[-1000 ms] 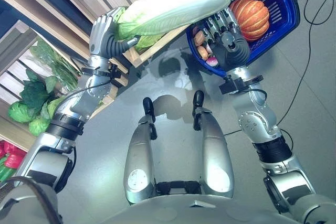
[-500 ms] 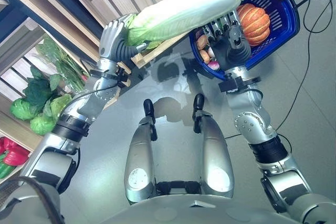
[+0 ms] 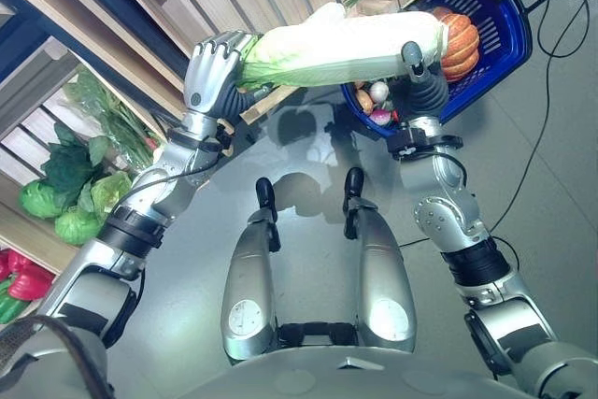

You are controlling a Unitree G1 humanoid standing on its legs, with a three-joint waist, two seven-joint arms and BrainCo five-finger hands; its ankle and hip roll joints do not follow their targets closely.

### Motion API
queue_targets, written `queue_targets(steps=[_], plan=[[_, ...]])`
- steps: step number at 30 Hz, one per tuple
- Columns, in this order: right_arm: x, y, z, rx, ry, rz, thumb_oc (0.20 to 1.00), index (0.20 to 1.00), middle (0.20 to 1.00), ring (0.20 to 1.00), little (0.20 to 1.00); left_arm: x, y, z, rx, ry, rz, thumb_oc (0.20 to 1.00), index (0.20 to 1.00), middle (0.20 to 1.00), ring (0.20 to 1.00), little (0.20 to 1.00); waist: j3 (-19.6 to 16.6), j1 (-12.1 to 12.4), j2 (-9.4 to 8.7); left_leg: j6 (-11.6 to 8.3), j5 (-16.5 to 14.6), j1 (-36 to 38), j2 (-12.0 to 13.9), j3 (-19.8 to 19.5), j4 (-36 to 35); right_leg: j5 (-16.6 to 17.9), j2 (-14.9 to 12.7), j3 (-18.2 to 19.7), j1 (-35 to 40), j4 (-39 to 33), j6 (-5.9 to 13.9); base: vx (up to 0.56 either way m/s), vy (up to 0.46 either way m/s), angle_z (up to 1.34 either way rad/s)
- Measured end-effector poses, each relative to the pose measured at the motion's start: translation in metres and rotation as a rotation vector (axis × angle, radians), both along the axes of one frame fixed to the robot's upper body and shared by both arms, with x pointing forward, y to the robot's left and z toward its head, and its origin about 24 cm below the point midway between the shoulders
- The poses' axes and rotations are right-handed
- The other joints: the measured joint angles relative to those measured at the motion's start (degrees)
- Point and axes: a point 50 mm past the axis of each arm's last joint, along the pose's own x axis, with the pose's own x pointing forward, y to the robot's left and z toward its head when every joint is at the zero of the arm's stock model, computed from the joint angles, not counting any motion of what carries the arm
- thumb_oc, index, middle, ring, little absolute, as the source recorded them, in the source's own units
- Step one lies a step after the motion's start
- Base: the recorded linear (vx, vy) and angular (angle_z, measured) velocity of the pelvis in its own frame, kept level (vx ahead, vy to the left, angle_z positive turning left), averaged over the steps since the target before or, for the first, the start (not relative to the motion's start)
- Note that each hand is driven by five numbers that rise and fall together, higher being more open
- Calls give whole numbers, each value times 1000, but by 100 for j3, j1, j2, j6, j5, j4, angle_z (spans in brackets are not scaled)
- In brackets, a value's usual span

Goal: Pick up fruits and vegetables into the basket

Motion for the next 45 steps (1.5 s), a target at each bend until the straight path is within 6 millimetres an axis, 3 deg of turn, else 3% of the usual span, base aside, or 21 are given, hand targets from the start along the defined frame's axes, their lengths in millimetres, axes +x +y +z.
queue_targets(steps=[5, 6, 7, 8, 18, 19, 20, 21, 22, 35, 39, 42, 45], plan=[[0, 2, 0, -2, 2, 9, 1000, 1000, 1000, 1000, 1000, 0, 0, 0, -1, -3, 5, 200, 200, 200, 200, 200, 0, 18, -1, 11, -6, 17, -22, 2, 0, 5, -20, -1, 18, 1, 6, -2, 1, -1], [0, 3, 0, -3, 1, 13, 749, 749, 749, 749, 749, 0, 1, -1, 0, -1, 8, 200, 200, 200, 200, 200, 0, 23, -1, 11, -6, 33, -22, 0, 0, 5, -20, -1, 39, 1, 7, 0, 0, 0], [0, 3, 0, -4, 1, 15, 354, 354, 354, 354, 354, 0, 1, -1, 0, 0, 8, 200, 200, 200, 200, 200, 0, 25, -1, 11, -6, 52, -22, -3, -1, 4, -21, -3, 60, -1, 7, 0, 0, 0], [0, 3, 0, -5, -2, 20, 200, 200, 200, 200, 200, 0, 1, -1, 0, 0, 9, 200, 200, 200, 200, 200, 0, 24, -1, 12, -7, 68, -22, -7, -2, 4, -22, -5, 82, -5, 7, 0, 0, 0], [1, 0, 8, -2, -43, 36, 200, 200, 200, 200, 200, -3, -3, 1, -5, -3, -6, 200, 200, 200, 200, 200, -1, 142, -4, 15, 8, 57, -27, -35, -49, -8, -27, -62, 93, -59, 41, -2, -20, 1], [1, -1, 8, -6, -44, 34, 200, 200, 200, 200, 200, -3, -4, 2, -2, 3, -8, 260, 260, 260, 260, 260, -1, 148, -5, 15, 19, 57, -30, -41, -80, 2, -27, -63, 93, -80, 35, 0, 0, 0], [1, -1, 8, -10, -43, 34, 200, 200, 200, 200, 200, -2, -4, 1, -1, 13, -9, 482, 482, 482, 482, 482, -1, 153, -4, 15, 20, 55, -32, -42, -87, 13, -27, -65, 93, -86, 19, 0, 0, 0], [2, -2, 8, -15, -41, 33, 200, 200, 200, 200, 200, -2, -5, 0, 2, 25, -10, 843, 843, 843, 843, 843, -1, 158, -4, 15, 20, 55, -35, -41, -89, 13, -30, -69, 93, -86, 19, -4, -31, 1], [2, -2, 8, -24, -40, 35, 200, 200, 200, 200, 200, -2, -5, -1, 2, 38, -12, 1000, 1000, 1000, 1000, 1000, -1, 158, -5, 16, 19, 55, -37, -41, -92, 14, -33, -72, 94, -85, 20, -4, -30, 1], [2, -8, 6, -146, -49, 50, 200, 200, 200, 200, 200, -4, -13, -38, -191, 380, -81, 1000, 1000, 1000, 1000, 1000, 0, 156, -6, 17, 17, 38, -34, -43, -113, -6, -26, -93, 93, -126, 50, -10, -13, 0], [2, -16, 10, -167, -71, 36, 200, 200, 200, 200, 200, -6, 1, -60, -253, 436, 0, 1000, 1000, 1000, 1000, 1000, 0, 151, -6, 17, 17, -34, -29, -49, -107, -4, -24, -93, 33, -140, 49, 0, 0, 0], [2, -28, 18, -148, -116, -8, 200, 200, 200, 200, 200, -8, 21, -86, -281, 517, 111, 1000, 1000, 1000, 1000, 1000, 1, 151, -4, 19, 14, -68, -29, -34, -102, 13, -24, -91, -14, -141, 22, -5, -2, -1], [0, -49, 33, -88, -197, -100, 200, 200, 200, 200, 200, -23, 40, -121, -285, 623, 212, 1000, 1000, 1000, 1000, 1000, 1, 124, -3, 23, -5, -68, -28, -12, -103, 13, -25, -90, -17, -147, 23, 0, 0, 0]])
